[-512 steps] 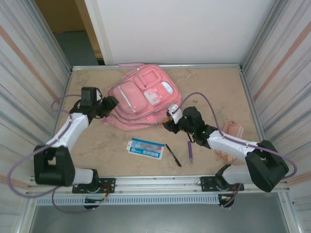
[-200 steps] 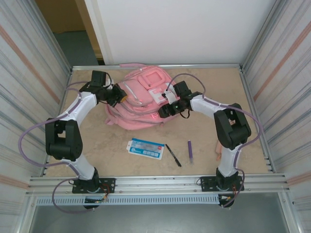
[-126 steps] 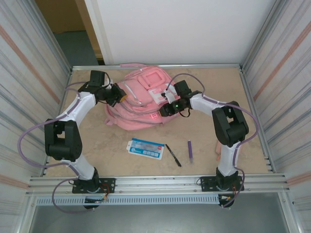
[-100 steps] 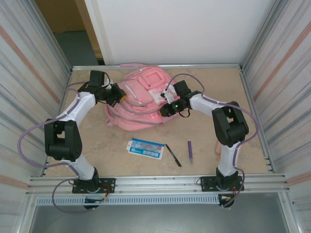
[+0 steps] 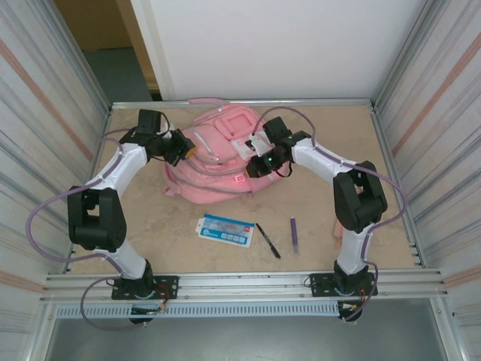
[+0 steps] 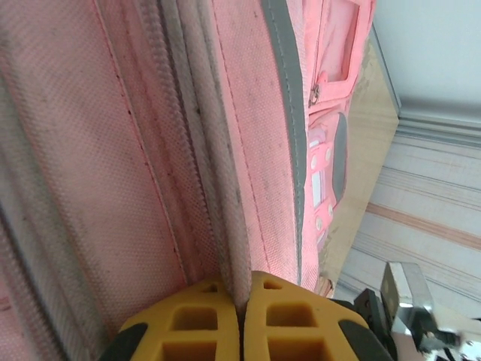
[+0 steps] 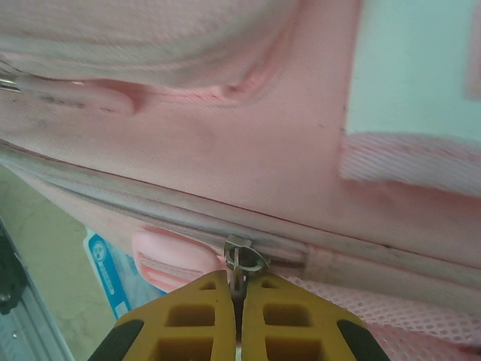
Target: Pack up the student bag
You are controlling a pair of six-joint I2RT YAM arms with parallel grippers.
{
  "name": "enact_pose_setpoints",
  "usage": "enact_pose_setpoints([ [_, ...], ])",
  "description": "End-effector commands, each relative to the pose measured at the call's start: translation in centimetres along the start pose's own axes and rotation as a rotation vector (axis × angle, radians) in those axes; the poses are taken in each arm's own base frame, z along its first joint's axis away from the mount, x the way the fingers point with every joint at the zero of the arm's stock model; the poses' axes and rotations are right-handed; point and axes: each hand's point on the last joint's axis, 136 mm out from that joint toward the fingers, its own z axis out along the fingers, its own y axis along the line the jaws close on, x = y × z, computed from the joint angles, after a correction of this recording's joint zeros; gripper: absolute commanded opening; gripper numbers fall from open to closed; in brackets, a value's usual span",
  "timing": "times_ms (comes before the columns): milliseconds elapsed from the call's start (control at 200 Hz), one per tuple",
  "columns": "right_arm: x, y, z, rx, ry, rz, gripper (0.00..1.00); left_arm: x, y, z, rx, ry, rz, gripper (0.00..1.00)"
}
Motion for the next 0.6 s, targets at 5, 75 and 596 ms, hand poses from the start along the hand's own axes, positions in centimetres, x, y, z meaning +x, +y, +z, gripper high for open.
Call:
enact_pose_setpoints([
  [5,1.8,2.9,0.5,-0.034,0.145,-0.012,0.11,0.2,-3.6,-1.9,0.128,-0.018,0.046,0.0],
  [75,1.7,4.3,1.1,-0.071,0.171,-0.024,0.13,0.1,-3.5,-1.7,0.133,-0.031,0.028,0.0],
  [596,-3.4,11.5,5.3,-0.271,0.064,0.039,0.19,1.6,-3.4,0.9,0.132,-0.017,-0.008,0.0],
])
